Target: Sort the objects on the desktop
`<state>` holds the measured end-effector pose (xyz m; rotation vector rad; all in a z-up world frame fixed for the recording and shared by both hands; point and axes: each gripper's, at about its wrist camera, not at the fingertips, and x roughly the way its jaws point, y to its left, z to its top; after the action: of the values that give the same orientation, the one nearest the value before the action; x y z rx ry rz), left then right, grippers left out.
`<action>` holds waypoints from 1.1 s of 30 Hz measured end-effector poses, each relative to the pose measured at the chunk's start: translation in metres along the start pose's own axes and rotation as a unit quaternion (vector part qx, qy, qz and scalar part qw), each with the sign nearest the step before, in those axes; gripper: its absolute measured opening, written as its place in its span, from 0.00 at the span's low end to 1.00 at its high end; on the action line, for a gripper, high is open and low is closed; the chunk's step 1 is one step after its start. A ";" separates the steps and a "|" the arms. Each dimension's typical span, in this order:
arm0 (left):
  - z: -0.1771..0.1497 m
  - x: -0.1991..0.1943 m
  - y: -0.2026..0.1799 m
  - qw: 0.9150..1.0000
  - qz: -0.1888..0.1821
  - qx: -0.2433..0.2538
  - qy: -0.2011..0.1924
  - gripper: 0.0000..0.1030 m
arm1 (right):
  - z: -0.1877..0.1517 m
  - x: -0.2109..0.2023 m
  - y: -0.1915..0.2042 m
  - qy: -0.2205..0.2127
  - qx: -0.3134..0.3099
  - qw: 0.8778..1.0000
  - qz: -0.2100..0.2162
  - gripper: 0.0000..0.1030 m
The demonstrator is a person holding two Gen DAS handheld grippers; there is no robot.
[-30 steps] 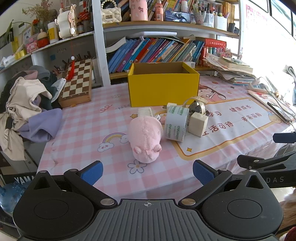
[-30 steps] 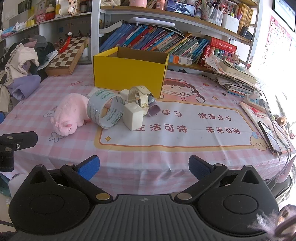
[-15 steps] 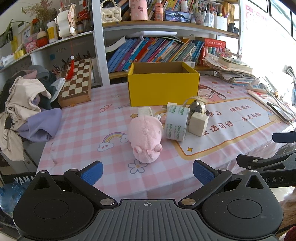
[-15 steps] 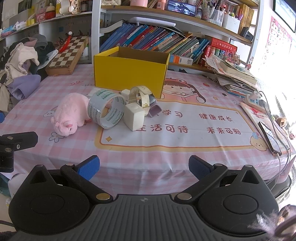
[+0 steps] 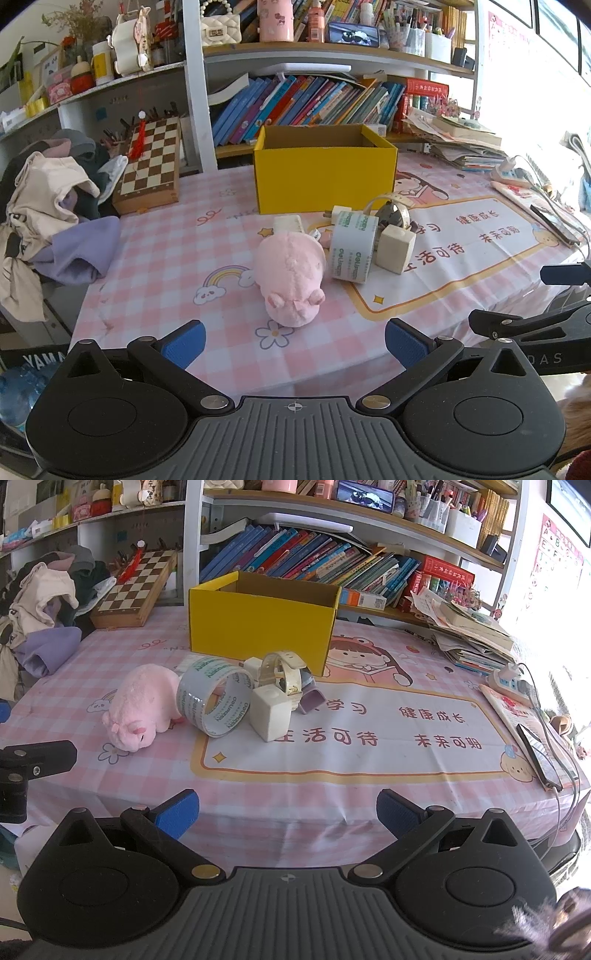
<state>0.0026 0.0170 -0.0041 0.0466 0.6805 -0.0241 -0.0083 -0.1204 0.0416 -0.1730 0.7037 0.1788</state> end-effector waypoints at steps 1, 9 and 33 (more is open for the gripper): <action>0.000 0.000 0.000 1.000 0.000 0.000 0.000 1.00 | 0.000 0.000 0.000 0.000 0.000 1.000 0.000 1.00; -0.001 0.002 0.003 1.000 -0.004 0.001 0.004 1.00 | 0.001 0.002 0.004 0.001 -0.003 1.000 -0.001 1.00; -0.007 -0.006 0.017 0.999 -0.044 0.004 -0.016 1.00 | 0.000 -0.010 0.020 -0.013 0.003 1.000 -0.008 1.00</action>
<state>-0.0055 0.0342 -0.0051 0.0231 0.6495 -0.1117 -0.0201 -0.1023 0.0458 -0.1707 0.6758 0.1631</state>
